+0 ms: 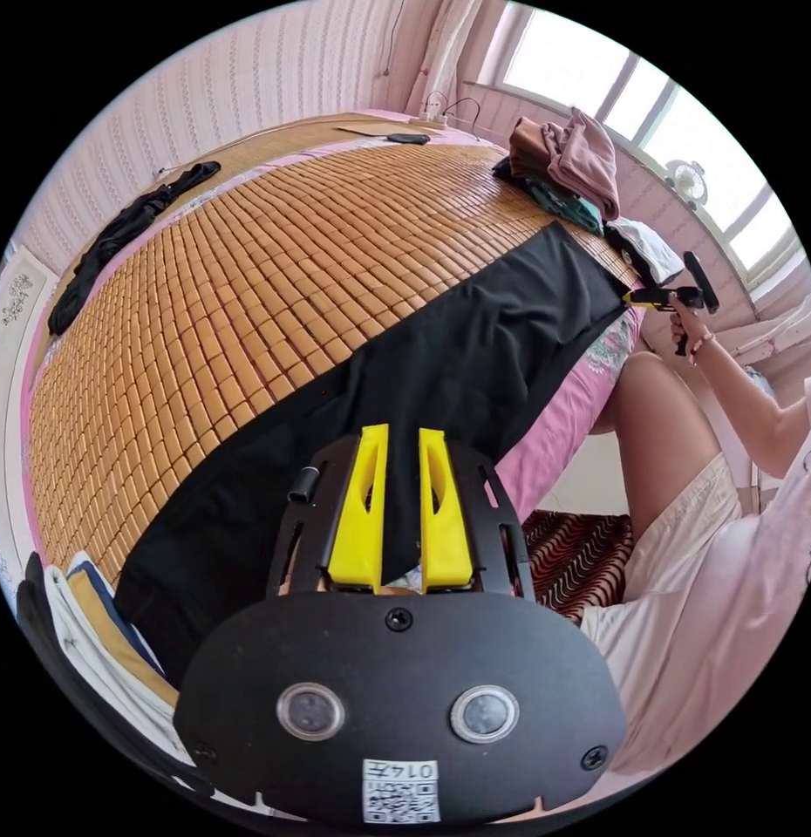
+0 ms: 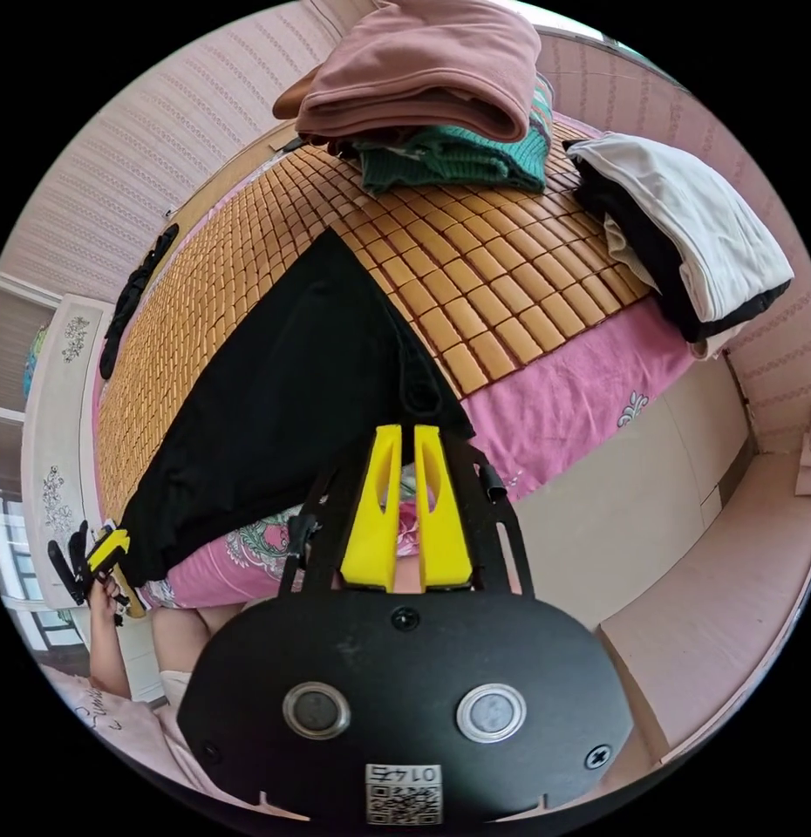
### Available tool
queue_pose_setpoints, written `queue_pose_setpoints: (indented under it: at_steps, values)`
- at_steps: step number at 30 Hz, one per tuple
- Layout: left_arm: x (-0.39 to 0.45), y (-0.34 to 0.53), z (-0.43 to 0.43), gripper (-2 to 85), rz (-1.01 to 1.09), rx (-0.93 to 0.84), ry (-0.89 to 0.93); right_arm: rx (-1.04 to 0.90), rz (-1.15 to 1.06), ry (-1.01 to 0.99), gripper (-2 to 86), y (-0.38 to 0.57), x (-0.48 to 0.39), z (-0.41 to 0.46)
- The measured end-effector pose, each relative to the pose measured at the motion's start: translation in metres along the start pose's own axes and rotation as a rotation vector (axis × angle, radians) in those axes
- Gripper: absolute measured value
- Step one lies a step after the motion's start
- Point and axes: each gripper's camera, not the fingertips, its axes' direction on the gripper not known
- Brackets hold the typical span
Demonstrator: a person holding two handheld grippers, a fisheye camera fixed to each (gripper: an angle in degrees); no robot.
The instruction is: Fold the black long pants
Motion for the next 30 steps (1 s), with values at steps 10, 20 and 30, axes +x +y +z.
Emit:
queue_pose_setpoints:
  at_steps: [10, 20, 30]
  values:
    - [-0.005, 0.026, 0.027, 6.4, -0.051, -0.089, -0.043, -0.026, -0.066, 0.034, 0.5, -0.012, 0.017, 0.008]
    - [0.001, 0.033, 0.005, 6.5, -0.069, 0.029, -0.059, 0.104, -0.043, 0.174, 5.2, 0.012, -0.008, 0.012]
    - [-0.040, -0.001, 0.019, 9.0, -0.108, 0.025, -0.138, -0.065, -1.055, -0.167, 10.7, 0.049, -0.319, 0.098]
